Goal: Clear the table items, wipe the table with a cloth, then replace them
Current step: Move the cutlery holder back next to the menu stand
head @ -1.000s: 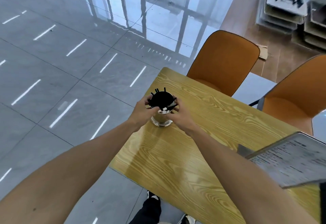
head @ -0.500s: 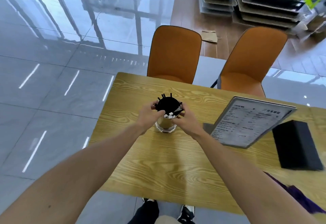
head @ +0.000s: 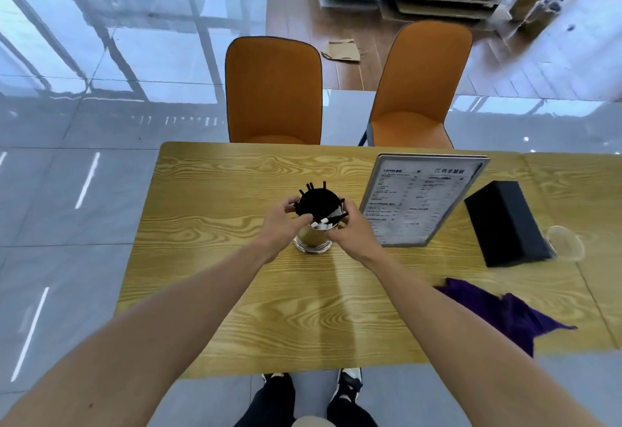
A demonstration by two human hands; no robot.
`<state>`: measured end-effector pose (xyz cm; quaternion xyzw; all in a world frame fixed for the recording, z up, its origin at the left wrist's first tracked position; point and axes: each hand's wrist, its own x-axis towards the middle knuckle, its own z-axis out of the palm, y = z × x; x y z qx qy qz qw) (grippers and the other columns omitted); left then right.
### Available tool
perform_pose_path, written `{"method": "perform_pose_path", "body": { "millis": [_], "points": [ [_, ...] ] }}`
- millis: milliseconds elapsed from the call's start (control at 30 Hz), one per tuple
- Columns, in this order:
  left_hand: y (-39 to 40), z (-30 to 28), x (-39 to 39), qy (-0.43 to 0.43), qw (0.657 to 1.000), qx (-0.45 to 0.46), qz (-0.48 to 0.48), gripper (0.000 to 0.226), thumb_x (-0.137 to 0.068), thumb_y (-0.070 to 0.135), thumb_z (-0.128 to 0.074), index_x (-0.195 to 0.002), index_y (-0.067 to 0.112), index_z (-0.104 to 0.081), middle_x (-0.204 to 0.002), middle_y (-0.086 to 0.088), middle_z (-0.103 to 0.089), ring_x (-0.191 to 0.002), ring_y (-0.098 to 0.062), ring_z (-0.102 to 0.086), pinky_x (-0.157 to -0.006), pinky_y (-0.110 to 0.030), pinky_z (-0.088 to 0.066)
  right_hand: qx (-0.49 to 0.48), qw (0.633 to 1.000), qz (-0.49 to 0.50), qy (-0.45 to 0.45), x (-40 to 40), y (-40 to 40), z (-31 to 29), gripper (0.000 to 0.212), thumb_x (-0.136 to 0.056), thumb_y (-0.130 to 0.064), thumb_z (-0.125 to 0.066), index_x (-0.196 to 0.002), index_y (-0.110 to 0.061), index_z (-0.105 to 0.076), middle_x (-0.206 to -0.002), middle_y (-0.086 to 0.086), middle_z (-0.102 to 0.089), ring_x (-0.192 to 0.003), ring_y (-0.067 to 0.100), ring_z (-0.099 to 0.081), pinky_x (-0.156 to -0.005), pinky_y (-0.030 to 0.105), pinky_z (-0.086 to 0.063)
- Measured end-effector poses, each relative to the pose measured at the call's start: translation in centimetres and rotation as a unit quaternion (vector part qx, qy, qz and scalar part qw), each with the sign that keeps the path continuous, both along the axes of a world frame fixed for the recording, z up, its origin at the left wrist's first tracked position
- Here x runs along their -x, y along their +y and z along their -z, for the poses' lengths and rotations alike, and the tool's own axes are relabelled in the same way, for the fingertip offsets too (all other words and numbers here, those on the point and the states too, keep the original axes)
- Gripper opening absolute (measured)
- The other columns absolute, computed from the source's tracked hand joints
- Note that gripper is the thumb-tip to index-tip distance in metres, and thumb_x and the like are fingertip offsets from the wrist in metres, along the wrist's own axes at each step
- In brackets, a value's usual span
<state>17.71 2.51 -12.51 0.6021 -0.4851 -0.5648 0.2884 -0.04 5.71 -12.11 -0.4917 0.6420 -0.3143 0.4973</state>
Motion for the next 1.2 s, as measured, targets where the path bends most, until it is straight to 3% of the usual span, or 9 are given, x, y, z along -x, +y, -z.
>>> {"method": "perform_pose_path", "body": {
  "millis": [133,367,467,667,833,933,1000,1100,1200],
  "points": [
    [0.3,0.2,1.1,0.011,1.000,0.007,0.009,0.048,-0.087,0.013,-0.076,-0.131,0.012,-0.058,-0.127,-0.002,-0.061,-0.121,-0.012,-0.054,-0.086,-0.015,-0.044,0.006,1.000,0.026,0.014,0.5,0.2,0.6,0.056,-0.078,-0.012,-0.080,-0.126,-0.026,-0.054,-0.117,-0.007,-0.067,-0.109,0.012,-0.065,-0.090,0.037,-0.056],
    [0.4,0.4,1.6,0.042,0.999,0.002,0.031,0.048,-0.086,0.011,-0.077,-0.131,0.014,-0.059,-0.131,-0.004,-0.062,-0.127,-0.014,-0.055,-0.103,-0.029,-0.049,0.026,0.998,0.038,0.040,1.2,0.6,1.2,0.055,-0.082,-0.007,-0.077,-0.127,-0.029,-0.052,-0.122,-0.005,-0.066,-0.113,0.014,-0.064,-0.091,0.033,-0.055],
    [0.4,0.5,1.4,0.050,0.998,0.004,0.035,0.042,-0.087,0.014,-0.077,-0.127,0.017,-0.062,-0.129,0.003,-0.064,-0.127,-0.009,-0.054,-0.106,-0.032,-0.047,0.027,0.994,0.023,0.099,1.5,0.7,1.6,0.054,-0.083,-0.006,-0.074,-0.128,-0.026,-0.051,-0.119,-0.004,-0.064,-0.110,0.017,-0.062,-0.088,0.035,-0.055],
    [0.0,0.6,1.3,0.032,0.999,-0.006,0.037,0.043,-0.085,0.023,-0.079,-0.126,0.020,-0.065,-0.127,0.006,-0.066,-0.124,-0.008,-0.057,-0.107,-0.047,-0.048,0.002,0.985,0.040,0.171,1.8,0.6,2.4,0.047,-0.085,-0.023,-0.080,-0.124,-0.023,-0.053,-0.113,0.000,-0.061,-0.101,0.018,-0.063,-0.084,0.038,-0.056],
    [-0.5,0.5,1.3,0.021,0.998,-0.022,0.047,0.057,-0.078,0.035,-0.080,-0.130,0.021,-0.063,-0.131,0.004,-0.065,-0.127,-0.012,-0.056,-0.108,-0.049,-0.046,-0.013,0.987,0.052,0.153,1.7,0.6,1.6,0.047,-0.088,-0.024,-0.078,-0.128,-0.017,-0.054,-0.106,-0.002,-0.069,-0.095,0.015,-0.067,-0.081,0.037,-0.057],
    [-0.5,-0.3,1.5,-0.020,0.998,-0.021,0.048,0.067,-0.086,0.038,-0.076,-0.144,0.018,-0.049,-0.144,-0.001,-0.054,-0.133,-0.019,-0.050,-0.110,-0.043,-0.043,-0.023,0.986,0.049,0.156,1.7,0.8,1.1,0.045,-0.089,-0.024,-0.076,-0.127,-0.018,-0.053,-0.105,-0.003,-0.068,-0.094,0.016,-0.066,-0.078,0.035,-0.055],
    [-0.6,-1.2,1.8,-0.068,0.997,0.027,0.029,0.071,-0.089,0.046,-0.071,-0.148,0.016,-0.044,-0.146,-0.004,-0.051,-0.131,-0.023,-0.050,-0.106,-0.040,-0.044,-0.029,0.982,0.054,0.176,1.9,1.2,0.6,0.038,-0.090,-0.022,-0.071,-0.124,-0.018,-0.053,-0.100,-0.003,-0.066,-0.089,0.018,-0.065,-0.075,0.036,-0.054],
    [-1.4,-3.1,2.7,-0.105,0.982,0.158,0.000,0.057,-0.091,0.048,-0.068,-0.136,0.015,-0.056,-0.132,-0.001,-0.060,-0.121,-0.016,-0.056,-0.100,-0.034,-0.048,-0.019,0.969,0.071,0.236,3.0,2.1,-0.5,0.023,-0.093,-0.032,-0.066,-0.111,-0.022,-0.054,-0.089,-0.001,-0.067,-0.081,0.019,-0.065,-0.072,0.039,-0.055],
    [-2.3,-5.4,4.5,-0.109,0.958,0.256,0.065,0.040,-0.092,0.044,-0.067,-0.121,0.016,-0.067,-0.115,0.004,-0.067,-0.105,-0.010,-0.062,-0.090,-0.027,-0.051,-0.013,0.952,0.096,0.291,5.2,3.1,-1.4,0.025,-0.096,-0.042,-0.059,-0.110,-0.021,-0.058,-0.083,-0.007,-0.065,-0.078,0.017,-0.063,-0.071,0.038,-0.054]
  ]
}}
